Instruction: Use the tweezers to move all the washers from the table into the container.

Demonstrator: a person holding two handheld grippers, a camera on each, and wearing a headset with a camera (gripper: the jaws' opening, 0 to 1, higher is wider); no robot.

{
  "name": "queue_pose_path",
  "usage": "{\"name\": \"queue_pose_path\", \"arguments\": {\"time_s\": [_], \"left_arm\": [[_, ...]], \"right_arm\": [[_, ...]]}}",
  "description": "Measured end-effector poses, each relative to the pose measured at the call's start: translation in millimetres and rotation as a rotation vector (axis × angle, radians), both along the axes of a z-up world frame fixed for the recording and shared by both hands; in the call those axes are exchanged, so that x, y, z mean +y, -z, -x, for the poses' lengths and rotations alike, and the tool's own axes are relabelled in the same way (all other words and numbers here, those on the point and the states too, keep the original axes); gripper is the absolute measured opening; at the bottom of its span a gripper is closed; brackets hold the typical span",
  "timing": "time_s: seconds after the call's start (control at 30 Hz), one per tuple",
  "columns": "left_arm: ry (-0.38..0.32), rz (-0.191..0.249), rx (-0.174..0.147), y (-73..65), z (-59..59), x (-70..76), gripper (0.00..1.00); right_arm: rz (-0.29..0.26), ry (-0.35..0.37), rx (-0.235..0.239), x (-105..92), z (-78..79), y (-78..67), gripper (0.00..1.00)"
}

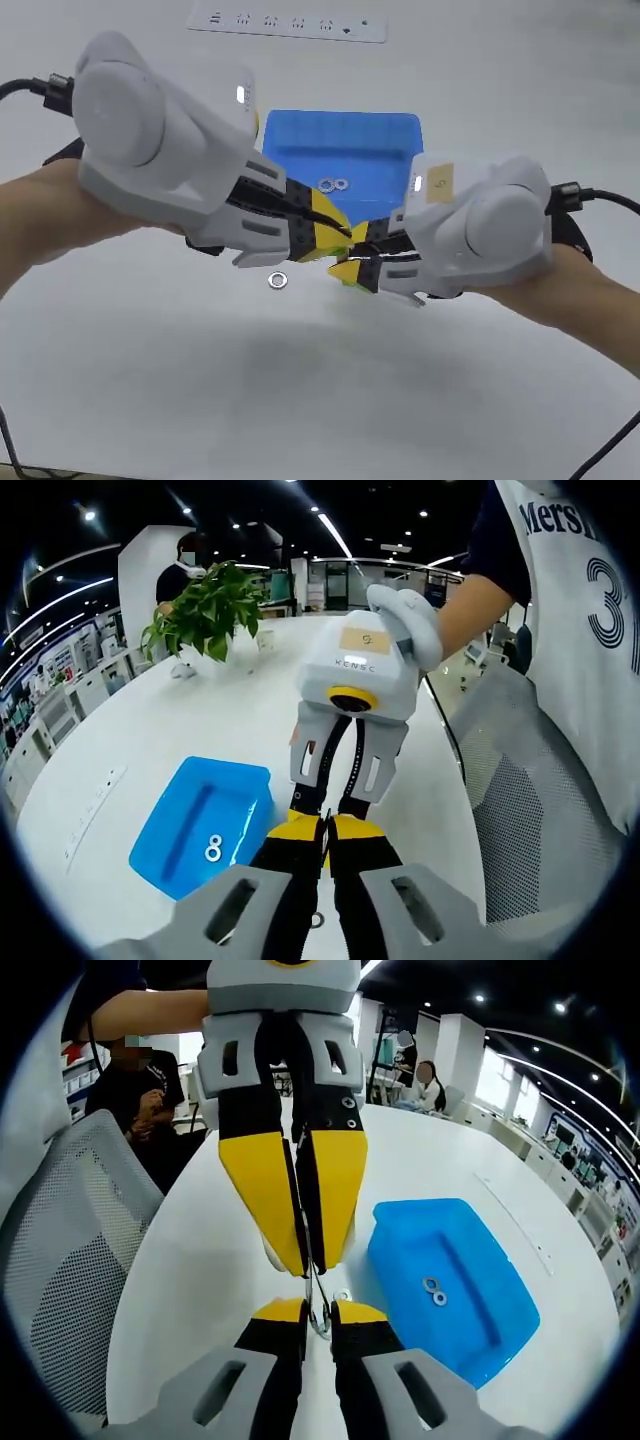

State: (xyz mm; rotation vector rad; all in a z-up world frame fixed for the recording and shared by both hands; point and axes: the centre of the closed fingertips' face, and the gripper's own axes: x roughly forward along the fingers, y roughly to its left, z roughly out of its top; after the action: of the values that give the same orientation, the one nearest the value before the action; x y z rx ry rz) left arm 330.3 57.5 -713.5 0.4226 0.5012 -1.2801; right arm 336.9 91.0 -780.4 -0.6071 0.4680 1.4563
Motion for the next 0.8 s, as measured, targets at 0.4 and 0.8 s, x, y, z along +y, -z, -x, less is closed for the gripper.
{"name": "queue_pose_path", "arguments": {"time_s": [0.4,0.8], "left_arm": [[-0.013,-0.010,-0.015,-12.9,2.7,4.5,0.06],[-0.015,-0.007,-0.059,-38.5,5.0,5.4,0.06]], "right_arm": [[-0.012,-0.004,-0.025,4.1,2.4,-13.4,0.10],[-0.040,-0.004,-0.073,6.1,1.1,-40.6,0.10]]}}
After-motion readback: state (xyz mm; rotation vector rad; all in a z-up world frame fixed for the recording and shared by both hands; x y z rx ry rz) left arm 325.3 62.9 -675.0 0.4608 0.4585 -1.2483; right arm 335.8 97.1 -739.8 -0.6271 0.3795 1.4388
